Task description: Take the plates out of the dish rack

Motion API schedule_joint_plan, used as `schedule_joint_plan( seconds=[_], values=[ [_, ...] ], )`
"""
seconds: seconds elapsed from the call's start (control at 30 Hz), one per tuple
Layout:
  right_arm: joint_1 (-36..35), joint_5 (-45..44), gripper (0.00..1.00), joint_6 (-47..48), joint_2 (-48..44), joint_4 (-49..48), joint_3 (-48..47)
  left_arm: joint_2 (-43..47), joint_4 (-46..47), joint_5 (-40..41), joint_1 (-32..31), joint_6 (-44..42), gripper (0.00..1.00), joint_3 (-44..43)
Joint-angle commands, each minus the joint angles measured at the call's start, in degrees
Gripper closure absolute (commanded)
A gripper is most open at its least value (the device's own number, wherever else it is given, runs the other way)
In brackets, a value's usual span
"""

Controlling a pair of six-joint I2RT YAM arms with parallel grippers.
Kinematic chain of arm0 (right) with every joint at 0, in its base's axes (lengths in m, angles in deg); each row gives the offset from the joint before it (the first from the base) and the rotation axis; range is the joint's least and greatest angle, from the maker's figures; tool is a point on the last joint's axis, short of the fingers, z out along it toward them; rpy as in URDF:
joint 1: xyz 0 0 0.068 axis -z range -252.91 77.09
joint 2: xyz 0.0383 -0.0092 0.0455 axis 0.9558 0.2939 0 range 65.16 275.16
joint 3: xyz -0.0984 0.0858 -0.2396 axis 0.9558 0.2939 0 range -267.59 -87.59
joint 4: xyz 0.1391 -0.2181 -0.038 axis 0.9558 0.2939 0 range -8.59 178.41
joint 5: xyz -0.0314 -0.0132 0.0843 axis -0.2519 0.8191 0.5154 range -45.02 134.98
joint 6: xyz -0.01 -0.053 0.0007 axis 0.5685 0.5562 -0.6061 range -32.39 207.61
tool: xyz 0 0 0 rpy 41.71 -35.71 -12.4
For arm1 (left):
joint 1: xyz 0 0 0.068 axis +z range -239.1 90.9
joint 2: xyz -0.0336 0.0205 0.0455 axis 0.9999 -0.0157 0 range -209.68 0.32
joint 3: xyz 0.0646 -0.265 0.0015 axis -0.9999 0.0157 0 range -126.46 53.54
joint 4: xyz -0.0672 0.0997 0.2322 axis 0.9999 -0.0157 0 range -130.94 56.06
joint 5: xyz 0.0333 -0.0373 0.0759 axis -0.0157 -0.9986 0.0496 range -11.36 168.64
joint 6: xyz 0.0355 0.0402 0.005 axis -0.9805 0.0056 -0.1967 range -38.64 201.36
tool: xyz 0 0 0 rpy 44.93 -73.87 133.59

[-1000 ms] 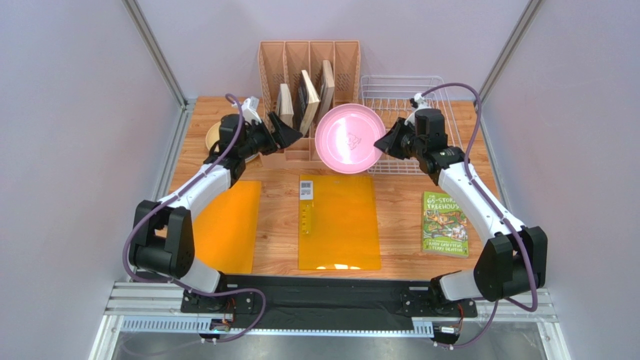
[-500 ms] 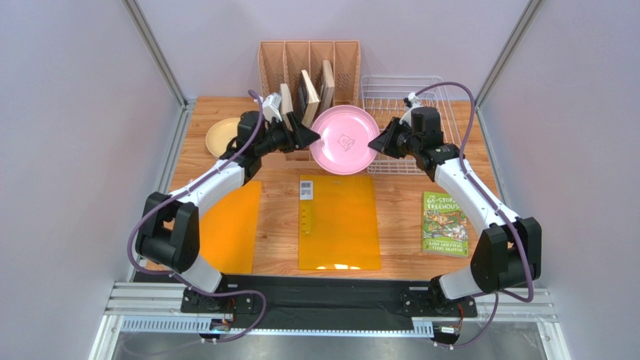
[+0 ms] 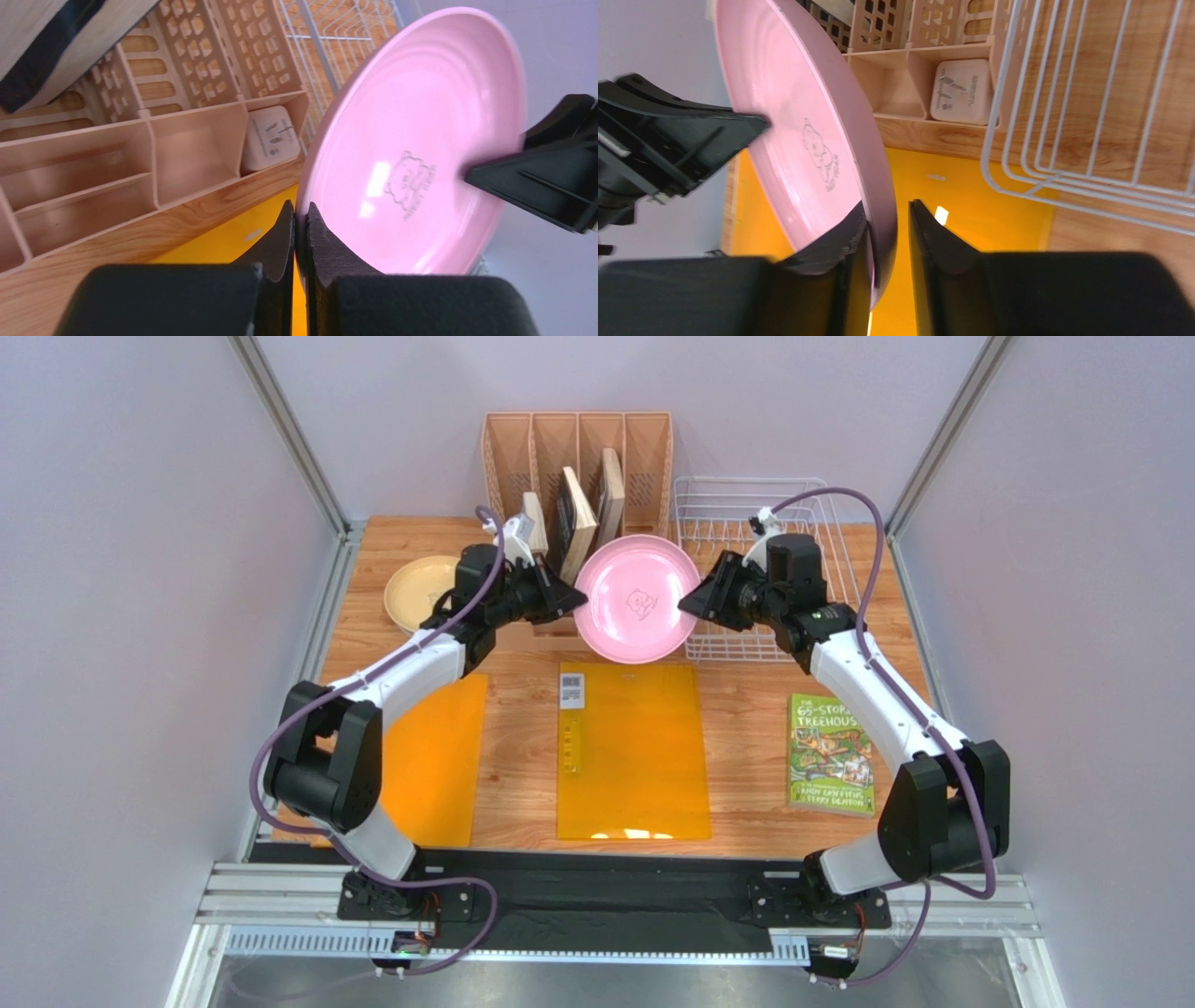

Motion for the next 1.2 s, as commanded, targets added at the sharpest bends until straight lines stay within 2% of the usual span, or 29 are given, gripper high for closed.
schedule_joint_plan(
  seconds=[0.0,0.1,0.27,0.37,0.47,0.63,0.8,1.17],
  values=[
    [-0.13,0.38,0.39,0.41,-1.61,-2.95,-2.77,3.81,-4.11,5.97,-0.39,-5.52,1.00,-2.91],
    [-0.05,-3.04,0.28,1.29,-2.40,-1.64,-2.77,7.77,-7.10,11.42,-0.21,-8.69,1.00,-2.83],
    [0.83,-6.12,0.27,2.79,-3.11,0.12,-2.24,15.05,-11.75,17.24,1.28,-12.03,1.00,-2.65],
    [1.71,-7.18,0.27,3.75,-3.37,0.83,-1.63,19.11,-14.90,20.31,4.52,-12.21,1.00,-2.04],
    [3.03,-7.27,0.27,4.11,-3.46,1.18,-1.10,23.32,-17.99,28.37,9.78,-12.39,1.00,-0.64],
    [4.43,-7.09,0.27,4.28,-3.02,1.44,-0.74,28.16,-18.35,32.53,18.67,-11.25,1.00,2.53],
    [4.87,-7.01,0.27,4.55,-2.14,1.62,-1.01,29.13,-18.09,31.06,27.02,-10.02,1.00,4.03],
    [5.31,-8.93,0.24,6.04,-1.97,2.15,-1.54,20.79,-13.96,32.62,32.21,-8.88,1.00,4.91]
  ],
)
